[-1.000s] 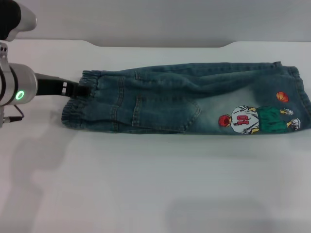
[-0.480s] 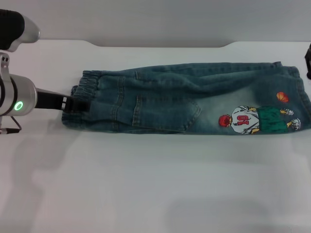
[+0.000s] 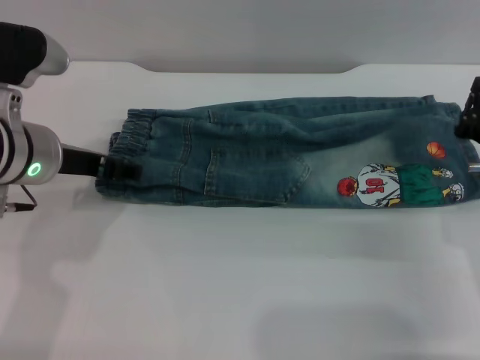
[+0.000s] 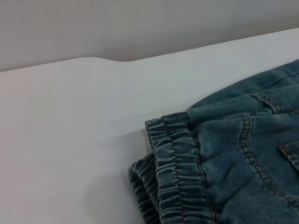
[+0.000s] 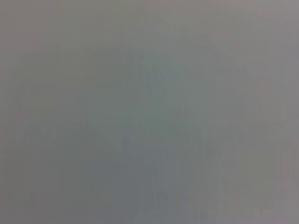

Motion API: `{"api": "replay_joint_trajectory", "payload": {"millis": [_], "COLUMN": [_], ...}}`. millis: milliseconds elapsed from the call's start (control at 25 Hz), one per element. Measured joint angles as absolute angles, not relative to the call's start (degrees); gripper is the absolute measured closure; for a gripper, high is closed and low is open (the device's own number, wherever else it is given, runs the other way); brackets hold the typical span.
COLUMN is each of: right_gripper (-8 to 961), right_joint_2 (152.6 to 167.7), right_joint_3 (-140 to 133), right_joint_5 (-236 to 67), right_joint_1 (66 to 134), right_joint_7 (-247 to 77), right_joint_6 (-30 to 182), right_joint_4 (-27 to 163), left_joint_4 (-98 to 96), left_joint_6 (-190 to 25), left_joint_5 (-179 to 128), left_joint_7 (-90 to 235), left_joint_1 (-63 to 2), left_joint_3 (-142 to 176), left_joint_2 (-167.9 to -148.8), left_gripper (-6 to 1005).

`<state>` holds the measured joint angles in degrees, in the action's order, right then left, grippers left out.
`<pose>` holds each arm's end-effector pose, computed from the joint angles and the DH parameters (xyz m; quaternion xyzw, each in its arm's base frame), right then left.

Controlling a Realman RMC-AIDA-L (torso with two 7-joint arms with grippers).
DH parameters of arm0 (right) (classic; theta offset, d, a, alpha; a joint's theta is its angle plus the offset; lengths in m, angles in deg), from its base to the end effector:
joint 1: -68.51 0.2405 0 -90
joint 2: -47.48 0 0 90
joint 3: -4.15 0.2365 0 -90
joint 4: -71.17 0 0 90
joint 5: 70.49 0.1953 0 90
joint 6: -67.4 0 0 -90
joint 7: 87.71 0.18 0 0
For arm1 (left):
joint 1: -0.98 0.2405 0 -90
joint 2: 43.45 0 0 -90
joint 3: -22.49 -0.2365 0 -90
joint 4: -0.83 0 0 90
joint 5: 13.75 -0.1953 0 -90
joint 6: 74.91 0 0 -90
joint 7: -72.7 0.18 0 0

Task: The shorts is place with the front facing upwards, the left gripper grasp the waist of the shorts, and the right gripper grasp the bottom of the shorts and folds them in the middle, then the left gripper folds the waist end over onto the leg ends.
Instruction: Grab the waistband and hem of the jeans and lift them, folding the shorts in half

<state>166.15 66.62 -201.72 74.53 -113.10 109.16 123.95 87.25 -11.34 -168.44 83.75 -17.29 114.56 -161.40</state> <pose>0.2619 0.3462 0.0059 -0.6653 0.2474 0.2410 0.6619 -0.2244 0.3564 0.0011 -0.8183 -0.4347 0.0523 0.3724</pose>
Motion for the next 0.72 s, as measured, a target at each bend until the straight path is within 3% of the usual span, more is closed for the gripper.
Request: {"api": "replay_joint_trajectory", "payload": {"millis": [40, 480, 720], "right_gripper": [849, 954, 953], "right_joint_2": [166.14, 166.13, 166.13], "right_joint_3": [66.43, 65.94, 65.93], "right_joint_5": [-201.72, -201.72, -201.72], "right_joint_1": [74.52, 73.99, 73.95], "right_joint_7": [-113.09, -113.06, -113.08], "right_joint_6": [109.12, 108.89, 108.78], "right_joint_4": [124.0, 124.04, 124.03], "left_joint_4": [86.8, 80.36, 78.55], "left_joint_6": [-11.74, -13.52, -14.39], "left_joint_5": [-168.44, -168.44, -168.44], "left_joint_7": [83.87, 84.08, 84.1], "left_joint_1": [-17.41, -20.08, -21.02], "left_joint_3": [114.55, 114.35, 114.4], "left_joint_2": [-161.4, -161.4, -161.4], "left_gripper": [147, 150, 153]}}
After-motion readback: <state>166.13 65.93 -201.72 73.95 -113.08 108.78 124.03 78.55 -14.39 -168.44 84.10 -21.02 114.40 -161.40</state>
